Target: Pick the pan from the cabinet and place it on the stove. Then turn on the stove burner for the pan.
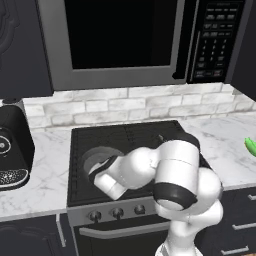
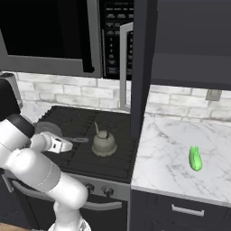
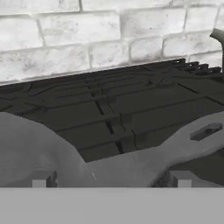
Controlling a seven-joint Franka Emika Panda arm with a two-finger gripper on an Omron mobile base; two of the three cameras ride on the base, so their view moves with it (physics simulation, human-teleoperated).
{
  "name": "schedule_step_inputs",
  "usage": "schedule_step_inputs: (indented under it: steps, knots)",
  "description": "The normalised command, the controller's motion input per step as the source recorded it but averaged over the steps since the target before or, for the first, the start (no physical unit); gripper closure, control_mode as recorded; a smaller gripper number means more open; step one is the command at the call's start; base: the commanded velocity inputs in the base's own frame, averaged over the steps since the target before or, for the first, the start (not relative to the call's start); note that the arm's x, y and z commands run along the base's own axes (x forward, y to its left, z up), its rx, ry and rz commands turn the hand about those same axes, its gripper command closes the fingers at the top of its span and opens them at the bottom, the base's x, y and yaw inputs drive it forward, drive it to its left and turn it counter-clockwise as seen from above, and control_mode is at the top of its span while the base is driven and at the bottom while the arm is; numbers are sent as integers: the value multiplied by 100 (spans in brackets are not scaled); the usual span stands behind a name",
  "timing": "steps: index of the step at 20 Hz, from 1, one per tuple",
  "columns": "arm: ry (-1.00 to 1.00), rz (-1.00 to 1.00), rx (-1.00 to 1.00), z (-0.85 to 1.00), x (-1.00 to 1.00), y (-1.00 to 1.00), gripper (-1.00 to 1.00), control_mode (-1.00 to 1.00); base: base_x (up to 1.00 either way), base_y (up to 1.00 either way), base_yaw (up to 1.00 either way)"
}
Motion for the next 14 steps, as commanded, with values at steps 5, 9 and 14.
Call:
schedule_step_inputs:
  steps: [5,9,14]
  knots:
    - [1,-10,-9,60,-28,0,-100,-100,0,0,0]
    - [0,-9,-10,75,-30,0,-100,-100,0,0,0]
    - [1,-8,-10,86,-29,2,-100,-100,0,0,0]
